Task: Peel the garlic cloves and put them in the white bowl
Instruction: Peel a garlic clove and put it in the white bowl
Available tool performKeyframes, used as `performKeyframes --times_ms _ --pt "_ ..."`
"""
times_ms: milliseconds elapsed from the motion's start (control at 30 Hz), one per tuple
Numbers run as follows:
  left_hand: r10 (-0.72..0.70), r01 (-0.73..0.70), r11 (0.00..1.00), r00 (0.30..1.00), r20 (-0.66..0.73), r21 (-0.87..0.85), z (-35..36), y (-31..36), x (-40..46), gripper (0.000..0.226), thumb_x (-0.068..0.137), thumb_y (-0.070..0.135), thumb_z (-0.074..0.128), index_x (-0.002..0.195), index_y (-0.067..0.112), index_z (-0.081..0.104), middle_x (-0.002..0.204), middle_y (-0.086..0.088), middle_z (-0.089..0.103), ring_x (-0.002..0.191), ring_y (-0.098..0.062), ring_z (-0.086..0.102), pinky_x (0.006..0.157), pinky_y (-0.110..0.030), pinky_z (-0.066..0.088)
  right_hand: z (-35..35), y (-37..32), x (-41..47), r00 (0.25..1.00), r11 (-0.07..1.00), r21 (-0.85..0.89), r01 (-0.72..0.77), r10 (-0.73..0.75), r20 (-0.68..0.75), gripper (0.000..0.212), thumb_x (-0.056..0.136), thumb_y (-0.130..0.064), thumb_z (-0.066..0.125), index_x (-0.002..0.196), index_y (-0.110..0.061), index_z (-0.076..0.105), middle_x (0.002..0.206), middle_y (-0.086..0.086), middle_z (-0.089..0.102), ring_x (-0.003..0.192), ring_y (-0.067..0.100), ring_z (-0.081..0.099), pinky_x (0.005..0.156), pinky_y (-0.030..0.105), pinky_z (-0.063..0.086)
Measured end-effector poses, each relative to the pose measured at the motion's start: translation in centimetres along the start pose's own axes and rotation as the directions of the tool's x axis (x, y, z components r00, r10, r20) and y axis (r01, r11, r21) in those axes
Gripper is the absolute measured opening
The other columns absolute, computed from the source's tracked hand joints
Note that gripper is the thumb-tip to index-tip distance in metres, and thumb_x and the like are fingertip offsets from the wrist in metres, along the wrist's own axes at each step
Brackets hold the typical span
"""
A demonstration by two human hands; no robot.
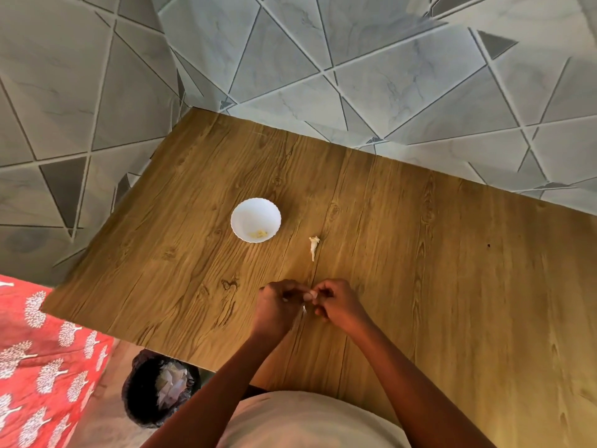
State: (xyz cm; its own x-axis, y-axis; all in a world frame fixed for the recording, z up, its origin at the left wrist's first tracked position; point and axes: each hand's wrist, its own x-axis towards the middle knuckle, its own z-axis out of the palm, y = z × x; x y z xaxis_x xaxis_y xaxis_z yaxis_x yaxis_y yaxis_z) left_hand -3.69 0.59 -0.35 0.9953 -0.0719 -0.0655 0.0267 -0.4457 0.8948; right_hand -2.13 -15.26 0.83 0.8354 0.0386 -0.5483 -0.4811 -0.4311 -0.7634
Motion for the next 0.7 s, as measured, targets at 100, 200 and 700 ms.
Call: performKeyframes --times_ms 100,200,700 --pt "-0.047 0.046 0.995 0.999 -0.005 -0.094 -0.3 0.8 0.5 0.004 0.088 0.012 0.077 0.087 0.016 0.08 0.072 0.007 0.074 0.061 -0.006 0.066 0.058 -0.02 0.051 0.1 0.4 -0.4 0.995 0.995 0.039 0.088 -0.086 -0.046 0.011 0.1 -0.018 0.061 0.092 -0.017 0.069 0.078 -0.002 0.068 0.068 0.008 0.062 0.06 0.025 0.048" --pt "-0.228 0.232 0.947 0.973 0.044 -0.222 -0.3 1.6 1.2 0.011 0.091 0.005 0.073 0.084 0.01 0.079 0.07 -0.004 0.074 0.057 -0.015 0.064 0.055 -0.029 0.052 -0.2 0.5 -0.6 0.959 0.967 -0.035 0.253 -0.256 -0.119 0.013 0.099 -0.013 0.062 0.088 -0.018 0.065 0.077 -0.006 0.064 0.071 0.004 0.06 0.067 0.024 0.051" --pt "-0.064 0.092 0.95 0.993 0.1 -0.3 -1.5 3.6 1.1 0.012 0.091 -0.005 0.07 0.087 0.004 0.076 0.076 -0.008 0.073 0.066 -0.017 0.064 0.062 -0.027 0.054 -1.0 -2.0 -2.2 0.994 0.909 0.404 0.099 -0.075 -0.076 0.02 0.097 0.002 0.056 0.082 -0.003 0.067 0.062 0.003 0.055 0.061 0.018 0.05 0.056 0.033 0.044"
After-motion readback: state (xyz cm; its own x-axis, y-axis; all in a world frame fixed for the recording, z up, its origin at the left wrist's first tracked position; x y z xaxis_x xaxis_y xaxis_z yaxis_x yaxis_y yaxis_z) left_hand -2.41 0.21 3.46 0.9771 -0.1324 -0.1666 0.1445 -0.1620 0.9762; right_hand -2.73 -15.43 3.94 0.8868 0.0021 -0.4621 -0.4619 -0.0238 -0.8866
